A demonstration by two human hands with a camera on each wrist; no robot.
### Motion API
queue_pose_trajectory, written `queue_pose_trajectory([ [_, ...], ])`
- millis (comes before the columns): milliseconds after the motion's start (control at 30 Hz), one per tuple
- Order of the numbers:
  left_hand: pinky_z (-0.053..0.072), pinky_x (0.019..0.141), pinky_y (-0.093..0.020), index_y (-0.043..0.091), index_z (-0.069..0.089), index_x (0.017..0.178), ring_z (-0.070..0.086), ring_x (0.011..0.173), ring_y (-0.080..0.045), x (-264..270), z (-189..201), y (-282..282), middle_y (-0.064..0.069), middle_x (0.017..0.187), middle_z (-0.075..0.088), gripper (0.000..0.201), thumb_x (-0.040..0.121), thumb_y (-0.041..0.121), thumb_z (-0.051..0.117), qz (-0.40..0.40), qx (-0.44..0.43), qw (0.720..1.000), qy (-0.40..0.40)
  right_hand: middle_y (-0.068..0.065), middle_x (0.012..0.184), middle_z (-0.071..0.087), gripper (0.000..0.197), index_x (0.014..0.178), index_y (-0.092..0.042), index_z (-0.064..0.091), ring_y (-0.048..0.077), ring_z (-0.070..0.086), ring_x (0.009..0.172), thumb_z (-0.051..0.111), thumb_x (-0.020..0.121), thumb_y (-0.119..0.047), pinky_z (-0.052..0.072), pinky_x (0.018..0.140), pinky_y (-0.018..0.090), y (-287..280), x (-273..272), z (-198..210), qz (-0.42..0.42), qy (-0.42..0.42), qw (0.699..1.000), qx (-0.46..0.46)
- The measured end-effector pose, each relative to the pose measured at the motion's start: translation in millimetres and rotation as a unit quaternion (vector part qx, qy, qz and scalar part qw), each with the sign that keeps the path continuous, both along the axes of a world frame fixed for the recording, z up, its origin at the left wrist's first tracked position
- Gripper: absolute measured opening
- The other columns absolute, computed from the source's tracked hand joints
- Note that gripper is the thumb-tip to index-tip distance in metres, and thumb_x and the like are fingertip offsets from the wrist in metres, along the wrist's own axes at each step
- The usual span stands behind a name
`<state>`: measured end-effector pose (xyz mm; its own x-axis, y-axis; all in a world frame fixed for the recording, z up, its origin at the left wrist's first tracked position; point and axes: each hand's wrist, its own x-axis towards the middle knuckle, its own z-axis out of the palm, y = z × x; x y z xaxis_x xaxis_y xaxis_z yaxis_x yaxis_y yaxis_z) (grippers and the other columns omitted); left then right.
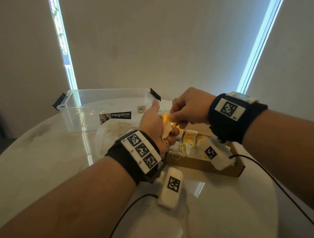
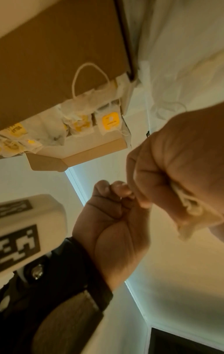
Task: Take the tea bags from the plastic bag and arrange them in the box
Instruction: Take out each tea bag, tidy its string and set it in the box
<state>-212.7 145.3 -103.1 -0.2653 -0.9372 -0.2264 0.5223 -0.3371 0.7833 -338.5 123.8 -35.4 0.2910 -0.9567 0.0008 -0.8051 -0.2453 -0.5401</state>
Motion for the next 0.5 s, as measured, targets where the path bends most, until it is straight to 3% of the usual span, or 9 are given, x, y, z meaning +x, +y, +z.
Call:
queue_pose_trajectory([
  [200,0.029,0.031,-0.017,0.012,0.056,0.109,0.059,0.052,-0.012,-3.4,-1.3,-9.1,-0.005,0.077,0.06,0.02,0.096,0.024,0.048,0.011,-0.004,0.999,0.033,-0.003,0.074,0.077,0.005,0.087,-0.021,0.077,0.005,0.07,0.057,0.077,0.088,-0.026,0.054,0.062,0.023,-11.4,-16.6,5.3,-0.016,-0.055,0.998,-0.032],
  [367,0.028,0.03,-0.017,0.012,0.055,0.108,0.058,0.048,-0.008,-8.6,-5.3,-9.2,-0.004,0.078,0.061,0.017,0.092,0.017,0.058,0.037,-0.005,0.999,0.009,0.007,0.077,0.076,0.004,0.092,-0.009,0.073,0.013,0.071,0.057,0.073,0.09,-0.013,0.048,0.06,0.028,-14.4,-24.1,10.8,-0.055,-0.112,0.992,-0.014],
  [500,0.026,0.03,-0.015,0.013,0.06,0.103,0.049,0.047,-0.004,-12.2,-3.3,-6.1,-0.003,0.081,0.058,0.012,0.092,0.014,0.063,0.046,-0.034,0.998,-0.042,0.005,0.072,0.074,0.004,0.093,-0.009,0.072,0.007,0.069,0.054,0.073,0.09,-0.01,0.05,0.059,0.023,-13.2,-25.0,12.2,-0.047,-0.11,0.993,-0.024],
])
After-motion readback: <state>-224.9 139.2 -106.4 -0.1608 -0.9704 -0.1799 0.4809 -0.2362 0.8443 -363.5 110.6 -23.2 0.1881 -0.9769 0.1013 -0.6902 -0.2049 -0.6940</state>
